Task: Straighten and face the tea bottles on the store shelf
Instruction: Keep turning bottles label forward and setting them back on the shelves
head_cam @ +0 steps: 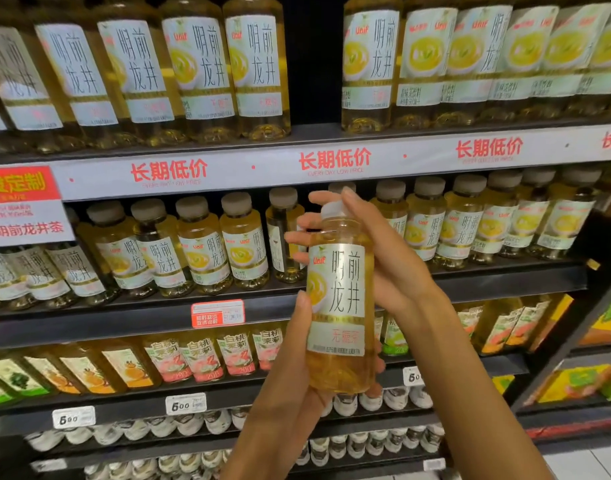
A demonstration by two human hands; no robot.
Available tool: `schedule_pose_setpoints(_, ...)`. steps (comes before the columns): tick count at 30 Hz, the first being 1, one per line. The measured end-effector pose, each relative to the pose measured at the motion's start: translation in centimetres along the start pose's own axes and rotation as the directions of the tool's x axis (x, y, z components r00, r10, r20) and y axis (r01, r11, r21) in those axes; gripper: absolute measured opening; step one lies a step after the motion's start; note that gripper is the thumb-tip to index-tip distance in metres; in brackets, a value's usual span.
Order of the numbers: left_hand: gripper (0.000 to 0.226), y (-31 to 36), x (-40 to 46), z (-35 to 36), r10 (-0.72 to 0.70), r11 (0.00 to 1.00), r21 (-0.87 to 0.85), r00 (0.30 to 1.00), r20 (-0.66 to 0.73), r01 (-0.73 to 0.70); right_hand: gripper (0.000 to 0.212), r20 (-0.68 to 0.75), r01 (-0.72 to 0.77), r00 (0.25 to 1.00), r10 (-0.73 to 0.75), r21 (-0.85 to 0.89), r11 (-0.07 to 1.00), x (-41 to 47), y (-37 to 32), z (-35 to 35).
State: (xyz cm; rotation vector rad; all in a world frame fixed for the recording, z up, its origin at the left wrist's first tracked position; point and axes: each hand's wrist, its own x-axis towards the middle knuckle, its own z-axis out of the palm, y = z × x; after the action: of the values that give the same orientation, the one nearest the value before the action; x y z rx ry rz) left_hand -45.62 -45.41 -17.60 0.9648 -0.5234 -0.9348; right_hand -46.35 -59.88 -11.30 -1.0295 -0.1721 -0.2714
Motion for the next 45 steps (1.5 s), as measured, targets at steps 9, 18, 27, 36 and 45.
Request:
schedule_pose_setpoints(9,0.076,2.1,-0.1,-1.1,0.162,0.927,0.362,0.973,-0.166,-0.092,0.018,-0.008,0.209,0.974,-0.226,-0.355,0.911,1.7,-1.8,2.1)
schedule_pose_setpoints(18,0.079,4.1,2.0,0.6,0.030,0.999,-0.040,0.999,-0.035,-0.031,0.042,0.015,0.021,1.000,-0.018,-0.186,0.982,2.3,-4.0,3.0)
schedule_pose_setpoints(27,0.075,3.9,1.9,1.0,0.233,0.929,0.336,0.953,-0.195,-0.159,0.024,-0.006,0.159,0.984,-0.177,-0.412,0.897,1.7,-5.2,3.3)
schedule_pose_setpoints(36,0.069,4.5,2.3,2.4,0.133,0.991,0.001,0.991,-0.006,-0.133,0.027,0.077,0.154,0.988,-0.133,-0.459,0.875,1.0,-6.7,3.3)
schedule_pose_setpoints(45,0.062,4.3,2.5,2.0,0.276,0.929,0.286,0.954,-0.117,-0.234,0.016,0.089,0.273,0.960,-0.267,-0.524,0.806,0.6,-6.8,3.6)
